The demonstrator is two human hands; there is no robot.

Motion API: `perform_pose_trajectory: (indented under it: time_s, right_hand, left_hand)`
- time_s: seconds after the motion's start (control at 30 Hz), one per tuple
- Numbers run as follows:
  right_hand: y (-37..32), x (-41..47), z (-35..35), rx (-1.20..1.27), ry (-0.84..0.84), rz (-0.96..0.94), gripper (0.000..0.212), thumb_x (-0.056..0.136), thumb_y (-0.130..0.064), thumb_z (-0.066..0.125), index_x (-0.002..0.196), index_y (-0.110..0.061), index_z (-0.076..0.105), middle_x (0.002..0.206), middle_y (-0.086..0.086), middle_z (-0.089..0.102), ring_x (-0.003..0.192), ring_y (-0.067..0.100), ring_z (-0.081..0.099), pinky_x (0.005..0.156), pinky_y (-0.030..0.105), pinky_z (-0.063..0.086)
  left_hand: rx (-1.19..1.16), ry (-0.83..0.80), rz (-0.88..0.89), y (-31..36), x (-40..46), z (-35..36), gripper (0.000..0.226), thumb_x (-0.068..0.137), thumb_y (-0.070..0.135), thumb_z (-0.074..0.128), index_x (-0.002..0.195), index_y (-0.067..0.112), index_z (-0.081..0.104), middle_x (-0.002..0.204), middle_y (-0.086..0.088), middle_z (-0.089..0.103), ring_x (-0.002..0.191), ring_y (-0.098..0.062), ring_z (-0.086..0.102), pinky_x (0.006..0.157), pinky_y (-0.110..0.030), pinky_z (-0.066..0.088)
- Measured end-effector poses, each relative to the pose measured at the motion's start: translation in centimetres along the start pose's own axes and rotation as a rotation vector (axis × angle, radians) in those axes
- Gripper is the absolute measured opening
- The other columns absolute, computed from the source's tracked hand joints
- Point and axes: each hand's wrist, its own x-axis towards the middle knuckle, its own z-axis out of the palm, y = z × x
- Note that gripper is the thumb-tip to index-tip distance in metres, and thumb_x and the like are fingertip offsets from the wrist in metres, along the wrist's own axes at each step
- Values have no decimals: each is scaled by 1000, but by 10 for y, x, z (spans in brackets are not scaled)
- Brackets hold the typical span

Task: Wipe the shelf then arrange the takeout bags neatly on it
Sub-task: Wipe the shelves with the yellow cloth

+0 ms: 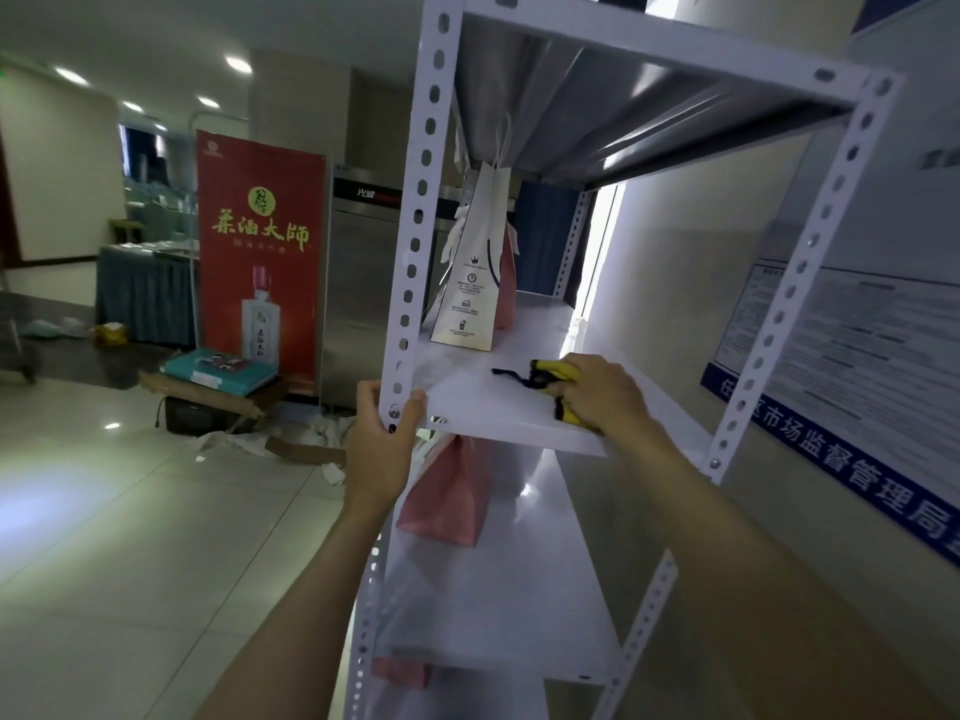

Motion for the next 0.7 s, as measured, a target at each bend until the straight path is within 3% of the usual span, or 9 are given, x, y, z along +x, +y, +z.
perform_pose_trajectory:
  time_s: [0.13, 0.3, 0.5, 0.7]
  right_hand:
    - [57, 0, -18, -119, 80, 152, 10, 95, -28, 56, 89, -21, 60, 85, 5, 67, 71, 22, 61, 58, 29, 41]
    - [67, 5, -10, -216, 139, 197, 14, 96, -29, 53, 96, -16, 59, 82, 6, 63, 71, 25, 59, 56, 30, 40]
    - [27, 7, 0, -220, 104, 65, 28, 97, -49, 52, 88, -24, 58, 87, 3, 68, 75, 26, 60, 57, 30, 37]
    - [-55, 8, 33, -71, 72, -86, 33, 89, -63, 56, 94, -32, 65, 88, -2, 69, 80, 25, 61, 63, 30, 40]
  left_hand:
    - [-11, 20, 5, -1, -1, 3, 32, 97, 48, 61, 117, 23, 52, 102, 8, 70, 87, -4, 68, 71, -21, 51]
    - [-57, 29, 9, -1, -2, 2, 39, 95, 51, 61, 119, 21, 53, 105, 12, 68, 91, 5, 66, 73, -13, 49]
    - [-78, 26, 18, -6, 0, 1, 45, 90, 61, 59, 118, 26, 53, 100, 14, 69, 86, -1, 68, 73, -30, 58]
    - [-44, 3, 43, -6, 1, -2, 43, 92, 56, 59, 118, 22, 53, 100, 14, 68, 89, 2, 68, 75, -19, 54]
